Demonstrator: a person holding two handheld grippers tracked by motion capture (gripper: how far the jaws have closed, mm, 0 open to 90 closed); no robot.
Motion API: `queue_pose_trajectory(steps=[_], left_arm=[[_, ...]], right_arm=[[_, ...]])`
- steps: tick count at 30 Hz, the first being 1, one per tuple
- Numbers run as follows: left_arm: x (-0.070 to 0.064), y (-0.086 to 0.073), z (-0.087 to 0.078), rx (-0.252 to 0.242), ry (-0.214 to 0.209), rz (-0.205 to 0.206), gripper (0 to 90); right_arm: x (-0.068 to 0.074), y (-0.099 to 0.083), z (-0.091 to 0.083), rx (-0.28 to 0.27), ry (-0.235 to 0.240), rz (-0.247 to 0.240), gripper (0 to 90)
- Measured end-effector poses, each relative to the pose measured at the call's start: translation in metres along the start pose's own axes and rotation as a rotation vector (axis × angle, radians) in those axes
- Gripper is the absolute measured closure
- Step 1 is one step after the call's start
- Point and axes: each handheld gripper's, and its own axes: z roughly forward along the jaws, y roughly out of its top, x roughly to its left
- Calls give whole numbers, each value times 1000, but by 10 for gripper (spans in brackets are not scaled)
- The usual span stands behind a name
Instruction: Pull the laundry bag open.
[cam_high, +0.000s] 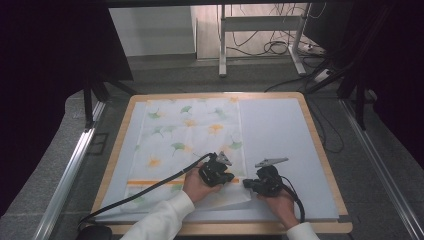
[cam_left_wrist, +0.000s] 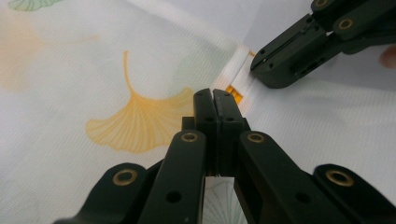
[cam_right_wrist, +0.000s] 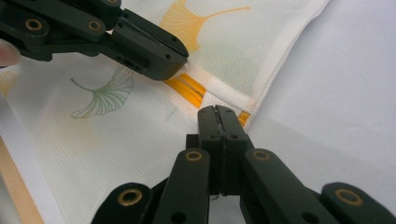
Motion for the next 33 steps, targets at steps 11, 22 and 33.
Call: queue_pose_trajectory(steps=[11, 22, 33], left_arm=[[5, -7, -7, 5, 15, -7, 900], [13, -22, -20, 4, 38, -18, 900], [21, -33, -29, -1, 34, -40, 900]], right_arm=[[-1, 0, 0, 1, 2, -3, 897], [-1, 0, 0, 4, 5, -1, 897], [-1, -1, 0, 0, 4, 2, 897]])
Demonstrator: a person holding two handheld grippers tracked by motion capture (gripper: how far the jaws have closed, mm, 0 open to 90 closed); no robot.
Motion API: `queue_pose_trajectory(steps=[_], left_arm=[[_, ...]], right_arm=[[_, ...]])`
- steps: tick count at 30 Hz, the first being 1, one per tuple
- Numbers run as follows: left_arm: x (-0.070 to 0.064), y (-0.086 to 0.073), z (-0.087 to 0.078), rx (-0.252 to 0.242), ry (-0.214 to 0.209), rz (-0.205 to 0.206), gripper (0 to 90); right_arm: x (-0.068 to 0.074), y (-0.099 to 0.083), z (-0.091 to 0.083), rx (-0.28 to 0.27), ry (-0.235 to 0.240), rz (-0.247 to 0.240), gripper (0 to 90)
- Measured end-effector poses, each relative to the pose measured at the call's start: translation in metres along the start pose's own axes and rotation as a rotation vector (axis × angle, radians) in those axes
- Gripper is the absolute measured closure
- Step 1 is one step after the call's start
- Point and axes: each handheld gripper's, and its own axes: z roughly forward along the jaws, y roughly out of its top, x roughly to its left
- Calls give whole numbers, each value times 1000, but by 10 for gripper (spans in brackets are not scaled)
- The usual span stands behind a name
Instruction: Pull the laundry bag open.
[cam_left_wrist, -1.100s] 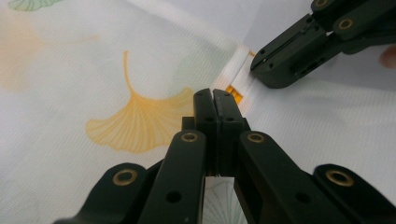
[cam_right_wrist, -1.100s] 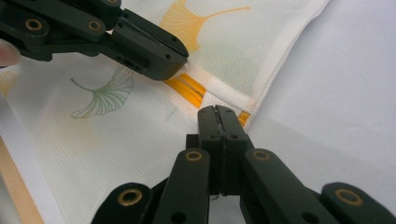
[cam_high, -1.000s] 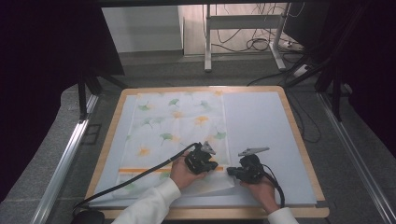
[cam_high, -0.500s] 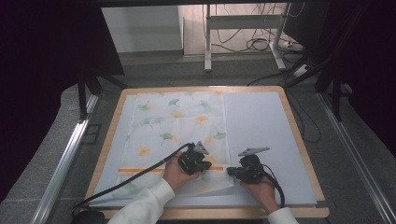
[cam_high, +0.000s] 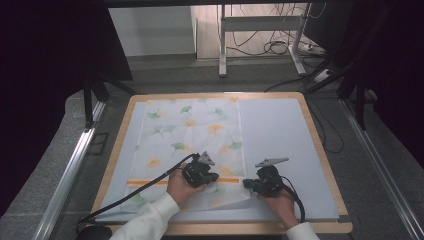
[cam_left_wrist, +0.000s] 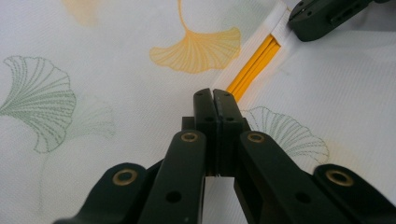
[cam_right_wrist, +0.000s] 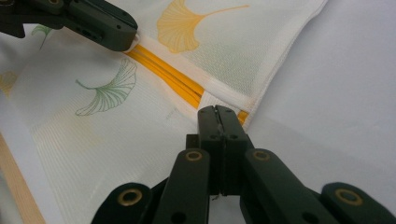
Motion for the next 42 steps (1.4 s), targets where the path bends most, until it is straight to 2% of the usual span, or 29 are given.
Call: queue_pose_trajectory(steps=[14, 42], left_arm=[[14, -13, -13, 10, 9, -27, 900], [23, -31, -31, 30, 45, -43, 900]], right_arm=[[0, 0, 0, 0, 1, -1, 896], [0, 0, 0, 0, 0, -1, 897]])
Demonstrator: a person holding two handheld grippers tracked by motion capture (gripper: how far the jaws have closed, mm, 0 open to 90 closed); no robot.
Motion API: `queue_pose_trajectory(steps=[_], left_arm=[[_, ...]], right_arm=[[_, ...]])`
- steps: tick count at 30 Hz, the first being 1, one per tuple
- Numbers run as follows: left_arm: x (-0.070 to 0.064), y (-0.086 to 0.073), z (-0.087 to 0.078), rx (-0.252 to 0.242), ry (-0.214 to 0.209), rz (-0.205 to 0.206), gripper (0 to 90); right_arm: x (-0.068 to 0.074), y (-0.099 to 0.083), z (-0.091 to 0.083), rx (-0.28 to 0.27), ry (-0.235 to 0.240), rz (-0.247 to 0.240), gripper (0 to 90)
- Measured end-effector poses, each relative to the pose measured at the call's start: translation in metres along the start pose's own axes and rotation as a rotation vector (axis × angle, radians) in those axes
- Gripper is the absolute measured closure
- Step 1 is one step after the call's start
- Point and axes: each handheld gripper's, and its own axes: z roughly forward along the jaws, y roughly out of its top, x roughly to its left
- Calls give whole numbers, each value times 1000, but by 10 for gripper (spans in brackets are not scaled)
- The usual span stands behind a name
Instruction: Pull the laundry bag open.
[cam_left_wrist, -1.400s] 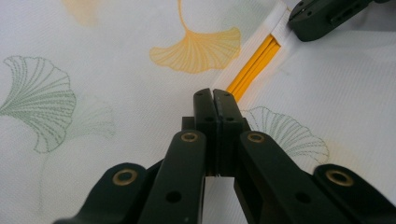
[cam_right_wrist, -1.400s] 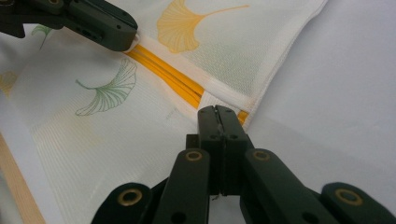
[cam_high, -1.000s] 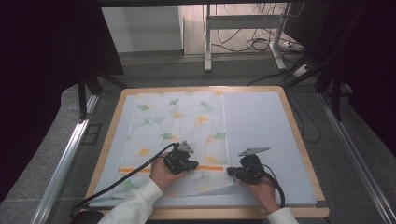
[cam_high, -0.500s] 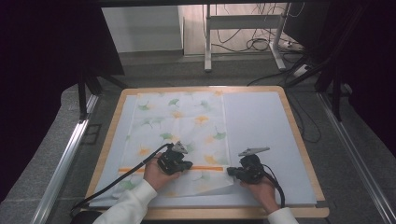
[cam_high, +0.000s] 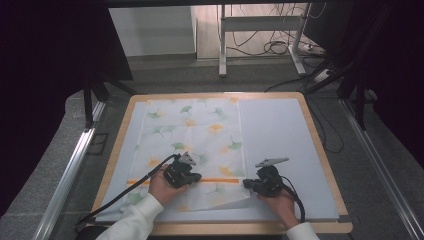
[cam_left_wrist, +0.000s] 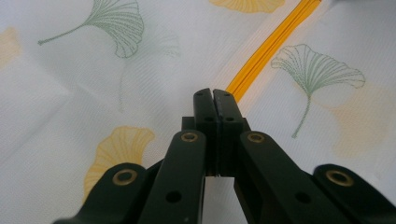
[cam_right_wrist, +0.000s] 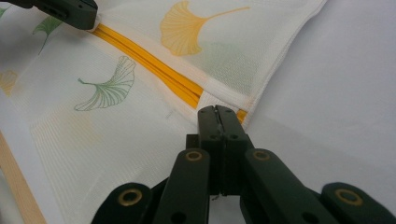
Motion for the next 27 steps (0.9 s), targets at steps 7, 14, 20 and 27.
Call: queue_pose_trajectory(steps=[7, 14, 20, 27], left_arm=[[3, -6, -5, 2, 13, -7, 900], [9, -12, -11, 10, 18, -19, 900], [9, -16, -15, 15, 33, -15, 900], [12, -21, -20, 21, 46, -25, 900]], right_arm=[[0, 0, 0, 0, 0, 1, 897], [0, 0, 0, 0, -1, 2, 897], [0, 0, 0, 1, 0, 1, 897], [0, 0, 0, 6, 1, -1, 897]])
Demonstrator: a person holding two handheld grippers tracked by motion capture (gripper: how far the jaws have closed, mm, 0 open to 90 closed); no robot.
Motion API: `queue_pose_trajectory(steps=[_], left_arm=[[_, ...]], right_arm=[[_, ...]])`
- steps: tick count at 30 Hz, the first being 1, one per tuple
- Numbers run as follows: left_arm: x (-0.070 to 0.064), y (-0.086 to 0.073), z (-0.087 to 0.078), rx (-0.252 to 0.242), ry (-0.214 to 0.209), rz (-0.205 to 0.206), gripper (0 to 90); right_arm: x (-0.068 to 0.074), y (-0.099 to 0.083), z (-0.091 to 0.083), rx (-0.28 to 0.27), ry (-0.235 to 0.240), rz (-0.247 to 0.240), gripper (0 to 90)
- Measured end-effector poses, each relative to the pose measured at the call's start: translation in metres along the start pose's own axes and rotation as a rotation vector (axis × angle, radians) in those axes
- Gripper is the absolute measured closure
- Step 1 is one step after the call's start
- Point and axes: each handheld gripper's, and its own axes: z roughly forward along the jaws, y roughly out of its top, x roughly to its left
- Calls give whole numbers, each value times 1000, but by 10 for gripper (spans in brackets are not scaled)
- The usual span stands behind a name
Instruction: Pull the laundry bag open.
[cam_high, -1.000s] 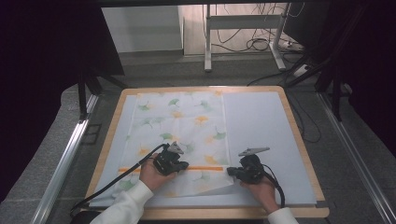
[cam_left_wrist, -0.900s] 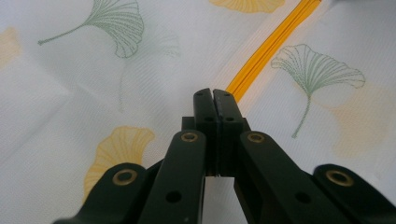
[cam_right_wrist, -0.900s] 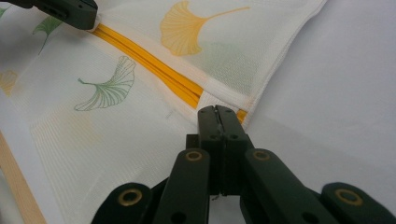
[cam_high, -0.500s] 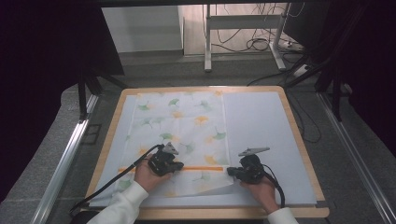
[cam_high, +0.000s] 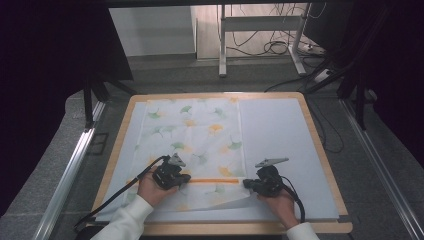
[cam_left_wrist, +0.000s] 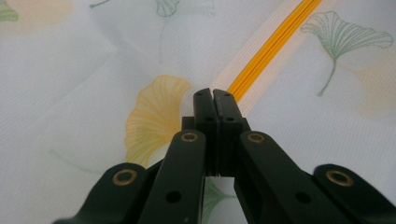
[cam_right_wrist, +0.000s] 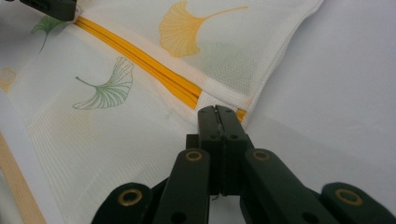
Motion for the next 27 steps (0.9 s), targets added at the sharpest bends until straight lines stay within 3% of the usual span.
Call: queue_pose_trajectory(steps=[27], left_arm=[[20, -27, -20, -5, 34, -60, 900]], right_arm=[[1, 0, 0, -3, -5, -1, 897]])
